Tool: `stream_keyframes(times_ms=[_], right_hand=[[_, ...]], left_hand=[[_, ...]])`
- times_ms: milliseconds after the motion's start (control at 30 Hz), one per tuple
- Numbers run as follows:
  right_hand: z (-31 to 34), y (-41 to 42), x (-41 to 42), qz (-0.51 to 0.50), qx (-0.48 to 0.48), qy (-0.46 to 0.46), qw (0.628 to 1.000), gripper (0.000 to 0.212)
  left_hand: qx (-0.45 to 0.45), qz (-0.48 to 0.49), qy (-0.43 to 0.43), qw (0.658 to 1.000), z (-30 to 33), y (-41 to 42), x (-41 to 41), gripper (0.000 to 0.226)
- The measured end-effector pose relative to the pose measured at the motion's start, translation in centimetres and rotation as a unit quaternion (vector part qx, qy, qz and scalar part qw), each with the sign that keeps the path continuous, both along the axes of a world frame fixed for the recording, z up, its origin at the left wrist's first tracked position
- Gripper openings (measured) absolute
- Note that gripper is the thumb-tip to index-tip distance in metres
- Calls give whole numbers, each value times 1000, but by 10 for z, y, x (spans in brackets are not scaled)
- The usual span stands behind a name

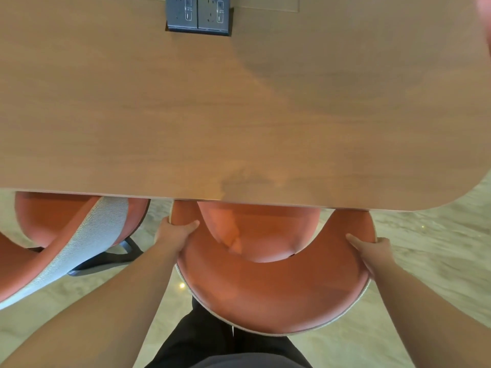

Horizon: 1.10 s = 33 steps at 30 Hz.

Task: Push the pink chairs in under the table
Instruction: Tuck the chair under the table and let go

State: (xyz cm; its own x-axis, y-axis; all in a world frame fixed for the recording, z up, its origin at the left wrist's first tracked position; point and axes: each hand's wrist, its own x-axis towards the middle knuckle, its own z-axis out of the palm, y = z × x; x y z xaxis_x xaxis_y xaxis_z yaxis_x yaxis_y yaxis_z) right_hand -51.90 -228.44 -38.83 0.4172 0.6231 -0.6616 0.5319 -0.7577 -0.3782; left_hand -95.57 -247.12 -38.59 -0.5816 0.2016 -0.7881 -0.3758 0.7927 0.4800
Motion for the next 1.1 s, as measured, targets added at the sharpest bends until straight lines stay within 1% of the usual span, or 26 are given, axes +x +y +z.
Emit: stream_keyframes(times_ms=[33, 100, 200, 267, 333, 433, 533, 667, 800, 967, 1100], right_hand=[[0, 3, 0, 2, -4, 12, 1000, 83], [1, 7, 0, 16, -6, 32, 999, 72], [3, 3, -1, 47, 9, 17, 999, 53], [3, -3, -1, 57, 26, 7, 998, 40], [2, -8, -1, 61, 41, -3, 997, 31], [0, -17, -4, 63, 63, -2, 996, 24], [-1, -26, -11, 66, 76, 4, 995, 18], [-2, -36, -26, 68, 78, 14, 995, 16], [-1, -40, -35, 74, 75, 7, 994, 21], [2, -28, -34, 77, 79, 6, 994, 22], [3, -25, -34, 79, 81, 0, 994, 20]], left_hand=[[-5, -6, 8, 1000, -2, 0, -1, 70], [-11, -14, 23, 1000, -6, 0, -2, 53], [-17, -35, 43, 998, -5, -1, -1, 40], [-15, -45, 55, 997, -2, -2, 1, 39], [-12, -53, 67, 996, 0, -4, 1, 38], [-10, -70, 87, 994, 2, -10, -3, 35], [-14, -75, 93, 993, 4, -18, -11, 39], [-18, -62, 89, 994, 5, -28, -27, 32], [-8, -54, 79, 995, 5, -28, -36, 41], [-5, -41, 74, 996, 6, -22, -31, 27], [-12, -45, 82, 996, 4, -19, -29, 30]])
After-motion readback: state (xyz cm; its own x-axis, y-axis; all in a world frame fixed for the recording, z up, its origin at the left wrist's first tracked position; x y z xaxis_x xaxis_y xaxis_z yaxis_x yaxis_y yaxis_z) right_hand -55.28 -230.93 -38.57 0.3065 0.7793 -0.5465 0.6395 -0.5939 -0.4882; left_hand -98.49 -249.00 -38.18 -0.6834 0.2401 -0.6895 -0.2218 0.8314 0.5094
